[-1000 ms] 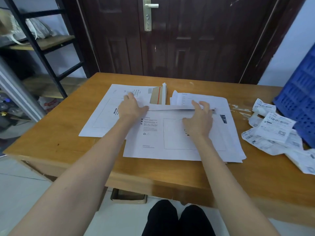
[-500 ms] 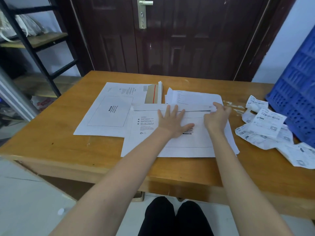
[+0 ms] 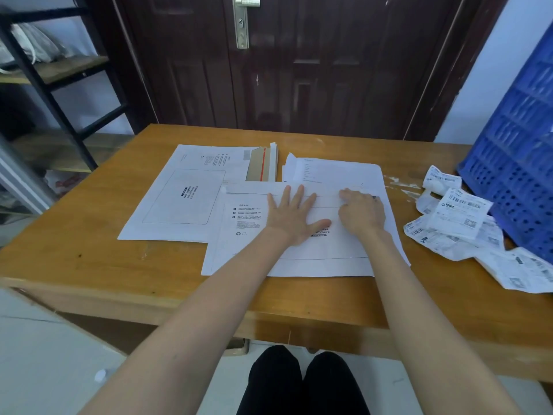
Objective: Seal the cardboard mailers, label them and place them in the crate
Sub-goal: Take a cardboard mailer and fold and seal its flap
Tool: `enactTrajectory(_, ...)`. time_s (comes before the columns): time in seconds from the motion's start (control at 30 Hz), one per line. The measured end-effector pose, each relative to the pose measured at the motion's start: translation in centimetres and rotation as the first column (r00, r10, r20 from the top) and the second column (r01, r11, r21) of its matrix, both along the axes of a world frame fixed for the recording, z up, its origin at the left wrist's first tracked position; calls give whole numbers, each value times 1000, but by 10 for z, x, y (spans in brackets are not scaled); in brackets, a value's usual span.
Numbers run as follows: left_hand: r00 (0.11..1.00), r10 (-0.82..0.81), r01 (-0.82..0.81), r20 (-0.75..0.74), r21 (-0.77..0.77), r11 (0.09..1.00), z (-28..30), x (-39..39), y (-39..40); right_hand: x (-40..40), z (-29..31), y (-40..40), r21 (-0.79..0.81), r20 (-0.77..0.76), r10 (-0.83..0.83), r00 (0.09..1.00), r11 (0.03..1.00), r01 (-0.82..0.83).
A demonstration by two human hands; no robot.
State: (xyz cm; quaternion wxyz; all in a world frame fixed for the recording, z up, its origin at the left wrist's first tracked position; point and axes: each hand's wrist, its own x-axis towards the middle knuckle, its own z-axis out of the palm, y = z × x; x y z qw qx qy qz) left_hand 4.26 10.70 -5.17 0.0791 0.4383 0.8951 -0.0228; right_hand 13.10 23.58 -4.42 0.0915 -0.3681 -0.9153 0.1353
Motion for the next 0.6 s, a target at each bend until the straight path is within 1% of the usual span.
enactTrajectory(0.07,1000,-3,3,6,-1,1000,0,-1,0,1,1,0,-112,-23,-24,999,994,21)
enactTrajectory(0.13,1000,-6,6,0,-4,1000,0,0,-1,4,-4,-6,-100,-58,-28,998,995,22)
enactTrajectory(0.23,1000,-11,11,-6,-20,1000,3,0,-1,5,-2,-8,-7,12,-5,1000,1000,5)
enactTrajectory(0.27,1000,-15,15,-11,-25,1000,4,0,0,3,1,-3,-8,31,4,1000,1000,-4)
enactTrajectory(0.33,1000,-21,21,-11,-14,1000,8,-1,0,1,9,9,-101,29,35,999,994,-32)
enactTrajectory(0.37,1000,-23,23,-5,4,1000,9,-2,0,1,11,15,-175,-22,40,999,984,-44)
enactTrajectory(0.4,1000,-19,19,2,28,999,11,-3,0,3,12,19,-245,-113,27,993,968,-54)
enactTrajectory(0.47,1000,5,-7,31,83,997,16,-5,3,12,14,20,-315,-300,-22,954,946,-77)
enactTrajectory(0.53,997,30,-39,71,123,992,23,-6,8,23,17,18,-299,-408,-42,912,950,-90)
enactTrajectory(0.6,999,23,-29,42,164,986,30,-4,17,35,23,17,-259,-488,-6,873,956,-138)
